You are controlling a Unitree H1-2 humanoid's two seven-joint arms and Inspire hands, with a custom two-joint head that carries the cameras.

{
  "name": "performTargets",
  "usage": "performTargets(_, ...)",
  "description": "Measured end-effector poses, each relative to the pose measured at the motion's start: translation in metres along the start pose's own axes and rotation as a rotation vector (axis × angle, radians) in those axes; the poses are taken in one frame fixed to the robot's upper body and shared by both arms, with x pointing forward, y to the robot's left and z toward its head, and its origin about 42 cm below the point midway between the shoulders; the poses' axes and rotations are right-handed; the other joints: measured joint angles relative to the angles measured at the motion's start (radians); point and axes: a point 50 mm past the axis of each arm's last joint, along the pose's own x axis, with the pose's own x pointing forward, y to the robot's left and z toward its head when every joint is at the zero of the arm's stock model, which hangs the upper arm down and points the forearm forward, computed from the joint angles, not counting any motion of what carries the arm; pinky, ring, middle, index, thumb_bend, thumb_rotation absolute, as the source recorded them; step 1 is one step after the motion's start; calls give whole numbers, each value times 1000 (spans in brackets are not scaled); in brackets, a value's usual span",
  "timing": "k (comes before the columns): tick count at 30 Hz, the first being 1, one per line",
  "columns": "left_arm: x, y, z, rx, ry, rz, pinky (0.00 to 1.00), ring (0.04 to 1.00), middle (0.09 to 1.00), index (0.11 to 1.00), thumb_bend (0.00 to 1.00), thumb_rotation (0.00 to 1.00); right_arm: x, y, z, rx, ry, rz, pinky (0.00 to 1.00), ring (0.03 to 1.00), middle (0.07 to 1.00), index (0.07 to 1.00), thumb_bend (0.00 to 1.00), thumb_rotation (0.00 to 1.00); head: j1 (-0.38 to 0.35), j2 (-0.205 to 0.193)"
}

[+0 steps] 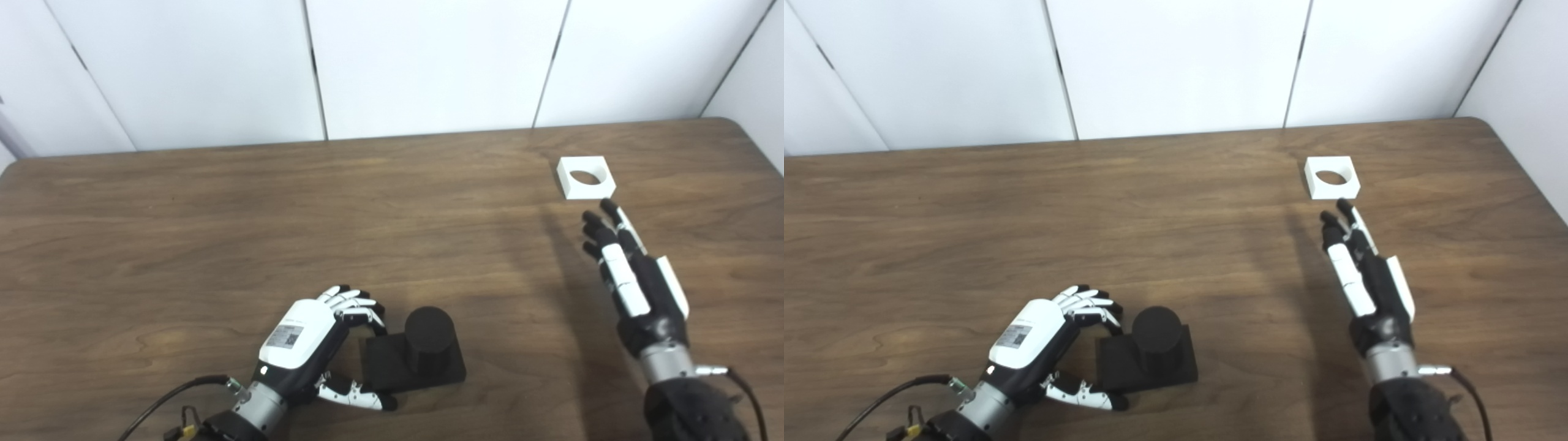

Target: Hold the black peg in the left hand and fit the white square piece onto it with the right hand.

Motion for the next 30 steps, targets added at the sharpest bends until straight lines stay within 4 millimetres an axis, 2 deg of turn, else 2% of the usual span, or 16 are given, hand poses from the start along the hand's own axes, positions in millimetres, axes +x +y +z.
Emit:
performTargets(4,1,-1,2,-4,4,2,920,859,788,487,515,47,24,-19,20,-207,-42,30,944,927,913,953,607,384,-3,-2)
performTargets(8,2,-1,2,-1,5,0,919,857,788,487,515,48,57,-43,54,-422,-127,52,955,932,912,934,719,308,3,-5)
performTargets(11,4,-1,3,4,4,1,912,857,787,487,515,48,80,-53,71,-568,-129,72,884,909,907,921,753,242,3,-6)
performTargets(15,5,-1,4,6,3,2,910,858,787,487,515,48,100,-54,85,-746,-115,123,873,921,921,924,798,213,2,-9)
performTargets(19,5,-1,4,6,5,2,912,859,788,487,515,47,115,-54,92,-889,-88,167,886,973,946,923,847,190,2,-9)
performTargets(23,5,-1,4,7,6,1,912,860,789,487,515,48,144,-54,101,-1045,-58,217,915,999,964,905,922,167,-8,-18)
performTargets(27,5,-1,5,10,4,1,909,856,785,487,516,48,175,-51,112,-1198,-32,230,990,1000,992,918,944,172,-8,-18)
performTargets(30,6,-2,6,12,2,1,909,856,785,487,516,48,195,-45,114,-1287,12,271,999,1000,1000,923,955,181,-2,-20)
